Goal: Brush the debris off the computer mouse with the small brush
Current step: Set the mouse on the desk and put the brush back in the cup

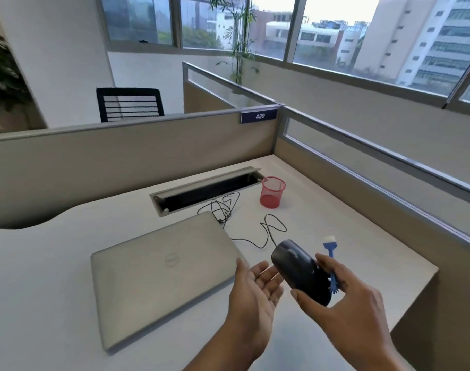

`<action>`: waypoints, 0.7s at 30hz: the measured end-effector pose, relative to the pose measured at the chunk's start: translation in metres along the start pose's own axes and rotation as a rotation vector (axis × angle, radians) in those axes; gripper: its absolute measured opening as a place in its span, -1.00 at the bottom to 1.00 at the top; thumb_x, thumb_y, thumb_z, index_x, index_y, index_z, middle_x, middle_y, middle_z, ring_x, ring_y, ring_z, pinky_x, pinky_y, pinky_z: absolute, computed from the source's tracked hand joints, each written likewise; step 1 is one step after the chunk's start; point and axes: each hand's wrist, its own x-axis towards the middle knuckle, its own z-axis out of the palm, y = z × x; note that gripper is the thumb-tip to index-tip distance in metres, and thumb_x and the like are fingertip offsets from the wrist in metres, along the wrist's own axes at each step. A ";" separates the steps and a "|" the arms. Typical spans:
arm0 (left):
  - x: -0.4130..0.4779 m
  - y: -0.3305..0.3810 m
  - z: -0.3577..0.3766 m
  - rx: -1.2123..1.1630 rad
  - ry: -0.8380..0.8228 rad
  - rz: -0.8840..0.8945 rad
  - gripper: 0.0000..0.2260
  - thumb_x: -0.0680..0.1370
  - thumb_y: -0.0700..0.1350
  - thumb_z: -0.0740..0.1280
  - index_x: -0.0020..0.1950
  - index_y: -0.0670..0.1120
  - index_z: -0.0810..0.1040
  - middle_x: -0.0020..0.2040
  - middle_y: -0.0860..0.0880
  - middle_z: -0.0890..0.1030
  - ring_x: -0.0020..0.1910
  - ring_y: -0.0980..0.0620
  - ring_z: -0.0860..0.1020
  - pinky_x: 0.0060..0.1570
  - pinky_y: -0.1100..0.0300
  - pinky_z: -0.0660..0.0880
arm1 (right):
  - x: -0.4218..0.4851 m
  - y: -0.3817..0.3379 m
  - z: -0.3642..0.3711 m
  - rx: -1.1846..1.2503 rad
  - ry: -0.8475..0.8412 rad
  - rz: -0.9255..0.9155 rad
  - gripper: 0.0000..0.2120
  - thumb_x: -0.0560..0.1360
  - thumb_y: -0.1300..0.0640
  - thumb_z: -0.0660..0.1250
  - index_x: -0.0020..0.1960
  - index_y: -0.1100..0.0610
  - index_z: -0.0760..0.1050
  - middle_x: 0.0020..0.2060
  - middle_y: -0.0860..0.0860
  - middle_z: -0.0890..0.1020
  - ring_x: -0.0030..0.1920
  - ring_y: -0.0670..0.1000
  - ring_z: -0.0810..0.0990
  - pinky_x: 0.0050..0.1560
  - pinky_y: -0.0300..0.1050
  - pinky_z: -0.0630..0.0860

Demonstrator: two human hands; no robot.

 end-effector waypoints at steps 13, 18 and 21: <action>0.095 0.021 0.006 0.565 0.123 0.009 -0.74 0.63 0.15 0.15 0.15 0.01 0.46 0.15 -0.06 0.63 0.09 -0.01 0.62 -0.07 0.21 0.55 | 0.043 0.035 0.023 -0.012 0.029 -0.057 -0.29 0.12 0.08 0.69 0.24 0.10 0.61 -0.07 -0.09 0.68 -0.12 0.08 0.69 0.07 -0.28 0.58; 0.164 0.023 0.026 0.563 0.189 -0.058 -0.55 0.59 0.08 0.25 0.43 -0.07 0.30 0.10 -0.11 0.62 -0.12 0.00 0.67 -0.12 0.14 0.63 | 0.079 0.063 0.027 0.017 -0.041 -0.027 -0.29 0.07 -0.11 0.52 0.15 0.20 0.65 -0.12 0.05 0.74 -0.25 0.10 0.66 0.11 -0.68 0.26; 0.198 0.028 0.033 0.549 0.228 -0.067 -0.30 0.57 -0.08 0.34 0.59 0.05 0.02 -0.03 -0.11 0.64 -0.44 0.12 0.65 -0.45 0.26 0.55 | 0.096 0.073 0.020 0.050 -0.101 -0.020 -0.30 0.09 -0.13 0.53 0.16 0.18 0.65 -0.11 0.02 0.74 -0.23 0.07 0.68 0.13 -0.68 0.27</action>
